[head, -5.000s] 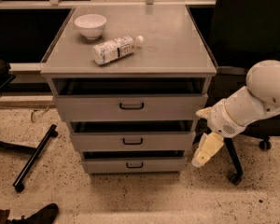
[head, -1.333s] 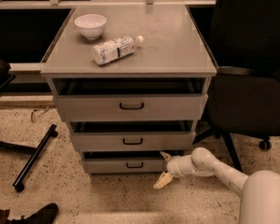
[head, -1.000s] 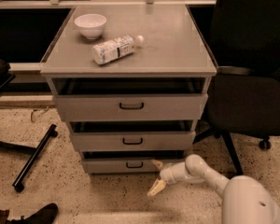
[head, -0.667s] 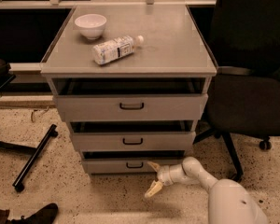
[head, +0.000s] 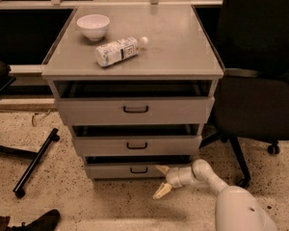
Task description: Open bottom drawer
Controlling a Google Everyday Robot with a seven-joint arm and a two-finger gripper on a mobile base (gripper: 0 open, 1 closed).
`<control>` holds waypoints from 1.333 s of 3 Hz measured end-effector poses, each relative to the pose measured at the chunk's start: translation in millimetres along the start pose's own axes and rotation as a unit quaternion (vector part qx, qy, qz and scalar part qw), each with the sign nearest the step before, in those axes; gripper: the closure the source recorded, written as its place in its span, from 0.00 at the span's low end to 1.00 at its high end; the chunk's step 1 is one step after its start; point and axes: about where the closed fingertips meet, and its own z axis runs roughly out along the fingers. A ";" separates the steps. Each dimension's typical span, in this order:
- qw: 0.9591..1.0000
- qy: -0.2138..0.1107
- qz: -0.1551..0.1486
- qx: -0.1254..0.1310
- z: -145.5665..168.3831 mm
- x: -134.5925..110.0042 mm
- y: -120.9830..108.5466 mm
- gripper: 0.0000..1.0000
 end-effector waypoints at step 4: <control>0.998 -0.007 -0.067 0.011 8.4 -37.5 -7.3 0.00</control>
Offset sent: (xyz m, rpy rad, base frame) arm 0.0166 0.0281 0.0574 0.0064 -0.1972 0.0512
